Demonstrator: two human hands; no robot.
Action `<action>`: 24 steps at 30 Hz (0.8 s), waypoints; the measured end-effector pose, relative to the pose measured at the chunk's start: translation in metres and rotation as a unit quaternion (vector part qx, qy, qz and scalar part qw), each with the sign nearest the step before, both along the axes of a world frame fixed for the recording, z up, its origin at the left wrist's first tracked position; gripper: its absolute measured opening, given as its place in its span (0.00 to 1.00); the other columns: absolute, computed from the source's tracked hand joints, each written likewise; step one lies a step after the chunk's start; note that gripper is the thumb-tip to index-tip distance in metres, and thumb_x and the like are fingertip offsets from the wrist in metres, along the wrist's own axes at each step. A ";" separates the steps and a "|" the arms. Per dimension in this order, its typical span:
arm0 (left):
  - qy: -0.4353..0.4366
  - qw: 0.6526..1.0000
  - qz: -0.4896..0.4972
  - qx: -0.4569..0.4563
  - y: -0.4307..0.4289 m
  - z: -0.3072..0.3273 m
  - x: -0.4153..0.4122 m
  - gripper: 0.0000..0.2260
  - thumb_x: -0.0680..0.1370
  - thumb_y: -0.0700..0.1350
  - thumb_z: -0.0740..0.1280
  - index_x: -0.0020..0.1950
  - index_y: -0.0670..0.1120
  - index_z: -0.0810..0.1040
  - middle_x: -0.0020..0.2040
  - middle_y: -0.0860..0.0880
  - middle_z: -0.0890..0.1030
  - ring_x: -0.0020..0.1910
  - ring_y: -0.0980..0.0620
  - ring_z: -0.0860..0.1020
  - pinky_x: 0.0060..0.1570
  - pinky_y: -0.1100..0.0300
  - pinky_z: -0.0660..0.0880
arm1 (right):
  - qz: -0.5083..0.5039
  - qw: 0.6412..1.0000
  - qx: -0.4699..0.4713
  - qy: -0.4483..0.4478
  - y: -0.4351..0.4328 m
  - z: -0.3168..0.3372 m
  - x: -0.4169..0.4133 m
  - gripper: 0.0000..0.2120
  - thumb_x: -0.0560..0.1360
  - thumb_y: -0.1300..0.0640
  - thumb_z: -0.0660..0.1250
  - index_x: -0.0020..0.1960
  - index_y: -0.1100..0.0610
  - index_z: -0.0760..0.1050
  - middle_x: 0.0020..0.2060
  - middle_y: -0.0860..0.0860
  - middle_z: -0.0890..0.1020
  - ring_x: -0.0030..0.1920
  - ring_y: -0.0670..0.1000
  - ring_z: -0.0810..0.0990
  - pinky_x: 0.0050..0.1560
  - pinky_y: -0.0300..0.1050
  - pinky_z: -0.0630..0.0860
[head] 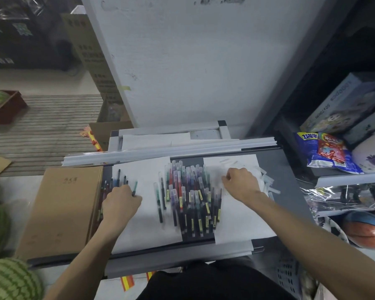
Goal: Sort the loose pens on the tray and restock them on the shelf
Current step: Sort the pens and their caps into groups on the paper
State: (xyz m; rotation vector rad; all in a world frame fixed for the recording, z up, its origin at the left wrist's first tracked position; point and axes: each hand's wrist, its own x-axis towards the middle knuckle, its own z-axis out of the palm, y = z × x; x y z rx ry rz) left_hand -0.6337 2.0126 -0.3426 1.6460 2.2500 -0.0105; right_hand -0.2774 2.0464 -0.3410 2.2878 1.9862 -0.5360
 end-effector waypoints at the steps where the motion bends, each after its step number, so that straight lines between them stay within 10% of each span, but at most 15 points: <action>1: 0.001 1.000 -0.002 0.002 -0.001 0.006 0.004 0.08 0.75 0.47 0.67 0.40 0.44 0.77 0.34 0.48 0.77 0.32 0.47 0.75 0.34 0.57 0.72 | -0.002 1.000 0.009 -0.023 0.001 0.001 0.012 0.13 0.80 0.50 0.60 0.50 0.56 0.80 0.44 0.54 0.84 0.44 0.58 0.82 0.46 0.48 0.79; 24: -0.178 0.980 -0.079 0.037 -0.031 0.059 0.076 0.07 0.79 0.52 0.65 0.42 0.52 0.76 0.35 0.52 0.79 0.34 0.52 0.78 0.34 0.56 0.72 | -0.084 0.988 0.027 -0.123 -0.014 -0.016 0.106 0.11 0.81 0.56 0.61 0.55 0.61 0.77 0.52 0.58 0.83 0.50 0.64 0.82 0.44 0.50 0.71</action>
